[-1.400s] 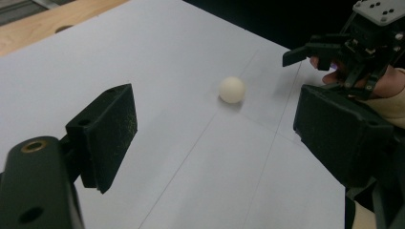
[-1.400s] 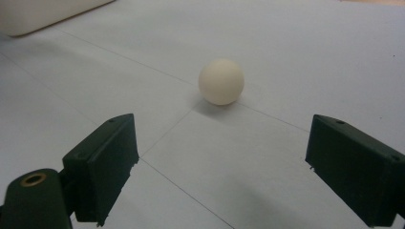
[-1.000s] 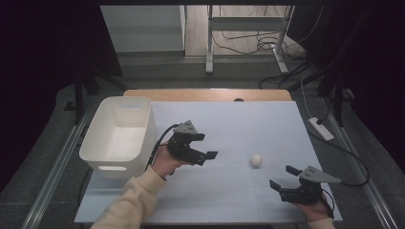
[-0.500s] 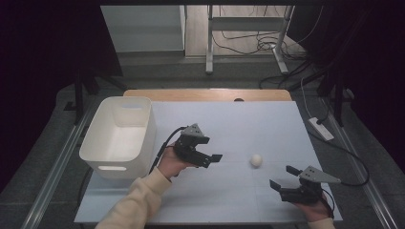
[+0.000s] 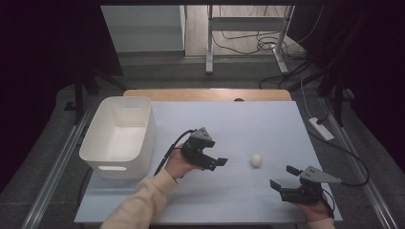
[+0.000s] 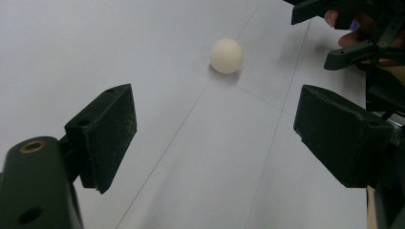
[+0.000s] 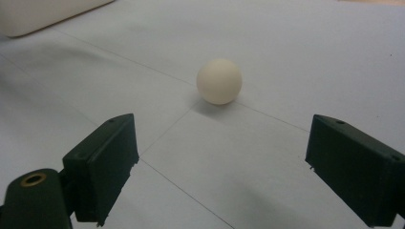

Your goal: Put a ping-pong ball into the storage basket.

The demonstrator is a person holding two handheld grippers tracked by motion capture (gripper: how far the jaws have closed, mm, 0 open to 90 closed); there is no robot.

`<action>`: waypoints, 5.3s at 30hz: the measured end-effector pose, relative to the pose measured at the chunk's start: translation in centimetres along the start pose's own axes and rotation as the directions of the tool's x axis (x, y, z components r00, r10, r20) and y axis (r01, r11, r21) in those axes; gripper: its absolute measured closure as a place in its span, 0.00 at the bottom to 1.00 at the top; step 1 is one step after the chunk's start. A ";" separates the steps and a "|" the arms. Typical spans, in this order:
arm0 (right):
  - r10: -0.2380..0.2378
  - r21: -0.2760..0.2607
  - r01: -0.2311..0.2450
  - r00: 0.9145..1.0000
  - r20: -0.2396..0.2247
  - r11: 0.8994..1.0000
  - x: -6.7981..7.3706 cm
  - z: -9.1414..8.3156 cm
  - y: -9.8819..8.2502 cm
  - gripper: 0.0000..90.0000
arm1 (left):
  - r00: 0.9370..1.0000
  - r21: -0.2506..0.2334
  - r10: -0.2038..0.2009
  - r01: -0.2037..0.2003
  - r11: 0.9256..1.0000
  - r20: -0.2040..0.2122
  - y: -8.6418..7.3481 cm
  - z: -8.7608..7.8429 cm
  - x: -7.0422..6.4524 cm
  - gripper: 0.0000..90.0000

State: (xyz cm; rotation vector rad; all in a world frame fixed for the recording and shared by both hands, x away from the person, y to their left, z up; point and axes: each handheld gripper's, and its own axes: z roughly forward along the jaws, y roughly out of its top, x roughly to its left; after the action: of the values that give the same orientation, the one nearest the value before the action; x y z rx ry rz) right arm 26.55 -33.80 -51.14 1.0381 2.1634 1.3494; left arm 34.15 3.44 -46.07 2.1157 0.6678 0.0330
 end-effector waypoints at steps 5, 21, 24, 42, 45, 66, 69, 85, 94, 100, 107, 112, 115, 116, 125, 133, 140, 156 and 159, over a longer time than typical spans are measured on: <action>0.005 -0.004 -0.005 1.000 -0.003 1.000 0.1 0.0 0.1 0.12 | 1.000 0.017 0.006 -0.006 1.000 -0.002 0.0 0.6 0.0 0.17; 0.005 -0.004 -0.005 1.000 -0.002 1.000 0.0 0.0 0.1 0.12 | 1.000 0.019 0.025 -0.025 0.999 0.004 0.6 2.4 -0.4 0.17; 0.004 -0.003 -0.004 1.000 0.001 1.000 0.0 0.0 0.1 0.12 | 1.000 0.023 0.030 -0.030 0.999 0.001 0.7 2.6 -0.4 0.17; 0.007 -0.004 -0.007 1.000 0.001 1.000 0.0 0.0 0.1 0.12 | 0.999 0.035 0.048 -0.048 0.998 0.017 1.2 4.5 -0.6 0.17; 0.008 -0.005 -0.008 1.000 0.001 1.000 0.0 -0.1 0.1 0.12 | 0.999 0.040 0.050 -0.051 0.998 0.020 1.3 4.9 -0.7 0.17; 0.008 -0.007 -0.008 1.000 -0.002 1.000 0.0 -0.1 0.1 0.12 | 0.997 0.058 0.073 -0.075 0.995 0.039 1.7 7.3 -0.9 0.18; 0.009 -0.006 -0.009 1.000 -0.001 1.000 0.0 -0.1 0.1 0.12 | 0.997 0.062 0.072 -0.075 0.995 0.039 1.7 7.5 -0.8 0.17; 0.009 -0.010 -0.009 1.000 0.000 1.000 -0.1 -0.1 0.1 0.12 | 0.996 0.069 0.081 -0.084 0.994 0.040 1.7 8.5 -0.8 0.17; 0.011 -0.011 -0.011 1.000 -0.002 1.000 -0.1 -0.1 0.1 0.12 | 0.995 0.079 0.094 -0.097 0.992 0.046 1.9 9.4 -1.1 0.17; 0.011 -0.012 -0.011 1.000 -0.002 1.000 -0.1 -0.2 0.1 0.12 | 0.993 0.088 0.107 -0.110 0.990 0.046 2.0 9.8 -1.1 0.17; 0.013 -0.012 -0.013 1.000 -0.002 1.000 -0.1 -0.2 0.1 0.12 | 0.991 0.103 0.123 -0.127 0.987 0.046 2.2 10.3 -1.2 0.17; 0.015 -0.012 -0.015 1.000 -0.002 1.000 -0.1 -0.2 0.1 0.12 | 0.992 0.103 0.119 -0.124 0.987 0.047 2.3 10.8 -1.3 0.17; 0.015 -0.012 -0.015 1.000 -0.003 1.000 -0.1 -0.2 0.1 0.12 | 0.991 0.110 0.123 -0.128 0.986 0.048 2.3 11.1 -1.3 0.17; 0.015 -0.012 -0.015 1.000 -0.003 1.000 -0.1 -0.2 0.1 0.12 | 0.991 0.109 0.125 -0.129 0.986 0.048 2.3 11.2 -1.3 0.17; 0.014 -0.011 -0.014 1.000 -0.003 1.000 -0.1 -0.2 0.1 0.12 | 0.992 0.109 0.122 -0.126 0.986 0.043 2.5 11.6 -1.1 0.17; 0.014 -0.013 -0.014 1.000 -0.003 1.000 -0.1 -0.2 0.1 0.12 | 0.991 0.119 0.124 -0.129 0.984 0.050 2.3 12.2 -1.2 0.17; 0.016 -0.015 -0.016 1.000 -0.004 1.000 -0.1 -0.2 0.1 0.12 | 0.990 0.118 0.129 -0.134 0.984 0.049 2.4 12.6 -1.2 0.17; 0.016 -0.017 -0.016 1.000 -0.003 1.000 -0.1 -0.3 0.1 0.12 | 0.988 0.128 0.143 -0.149 0.981 0.051 2.8 13.7 -1.3 0.17; 0.017 -0.020 -0.017 1.000 -0.004 1.000 -0.1 -0.3 0.1 0.12 | 0.989 0.129 0.138 -0.144 0.981 0.050 2.9 14.1 -1.3 0.17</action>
State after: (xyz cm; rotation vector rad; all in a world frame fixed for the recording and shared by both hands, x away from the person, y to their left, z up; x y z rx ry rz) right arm 26.42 -34.03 -50.87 1.0500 2.1440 1.3792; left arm 38.05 -9.12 -52.09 2.2827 0.5069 0.0245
